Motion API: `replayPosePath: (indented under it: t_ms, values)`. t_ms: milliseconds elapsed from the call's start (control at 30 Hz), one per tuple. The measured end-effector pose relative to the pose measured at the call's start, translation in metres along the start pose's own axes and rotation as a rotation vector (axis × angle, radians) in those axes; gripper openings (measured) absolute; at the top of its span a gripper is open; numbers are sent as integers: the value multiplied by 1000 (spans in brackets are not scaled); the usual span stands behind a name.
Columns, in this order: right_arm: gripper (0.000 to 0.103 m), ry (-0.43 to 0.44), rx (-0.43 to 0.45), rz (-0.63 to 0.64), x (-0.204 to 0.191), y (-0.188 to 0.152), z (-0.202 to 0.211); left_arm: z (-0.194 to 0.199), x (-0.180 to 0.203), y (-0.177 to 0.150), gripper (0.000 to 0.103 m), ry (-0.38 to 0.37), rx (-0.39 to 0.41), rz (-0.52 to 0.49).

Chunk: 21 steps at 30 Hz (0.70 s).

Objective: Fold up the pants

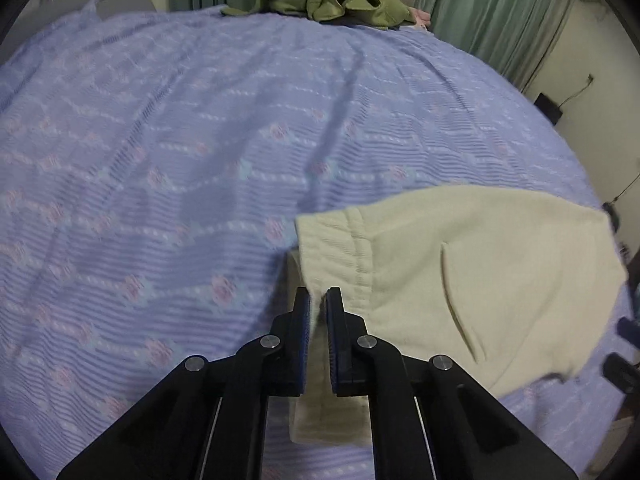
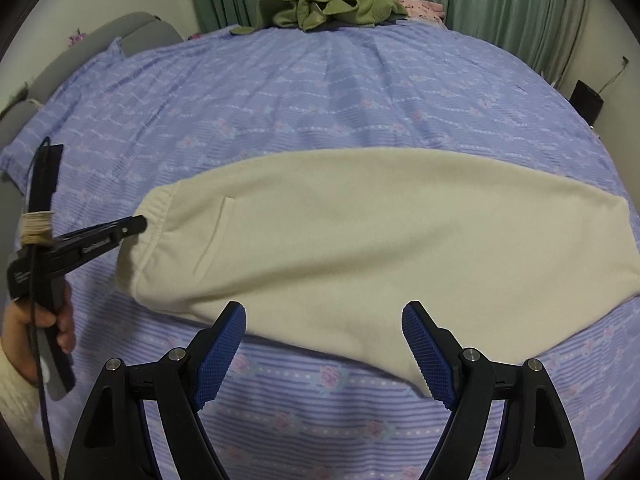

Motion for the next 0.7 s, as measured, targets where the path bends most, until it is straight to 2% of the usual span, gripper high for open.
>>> replayPosePath:
  t_ms: [100,167,267,333,367,467,500,567,700]
  values:
    - [81,13,5,-2,-6,6,0,-1,-9,6,10,23,22,47]
    - [81,6,9,15,-8,7,-1,-17,-16,1,11,31,-22,77]
    - [81,-30,13,44,-4,5,-5,-33,-11,-11,20,134,-57,-18]
    - [81,-40,13,50,4,-1,-6,-24,-10,-11,51,222,-29,-54]
    - [81,-42,14,49,9,-4,-5,-9,-9,-8,57,266,20,-67]
    - [81,-45,33,51,24,-14,3,32,-1,-8,68,318,128,-117]
    - [81,-42,41,57,28,-17,6,51,9,-12,70,322,166,-146]
    - [81,-31,64,84,36,-26,16,68,27,-24,72,284,180,-179]
    - [81,-9,69,134,56,-51,26,82,71,-72,73,136,126,-195]
Point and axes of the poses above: each gripper's, at about its wrist camera, not at the fingertips, and z roughly against the way its jaws point, x to its right, y to its top, the point moved 9 cm from there along -z, roughly the way its jaws point, and after that the axes turned 9 degrees about -x, right-handed, at the moved point
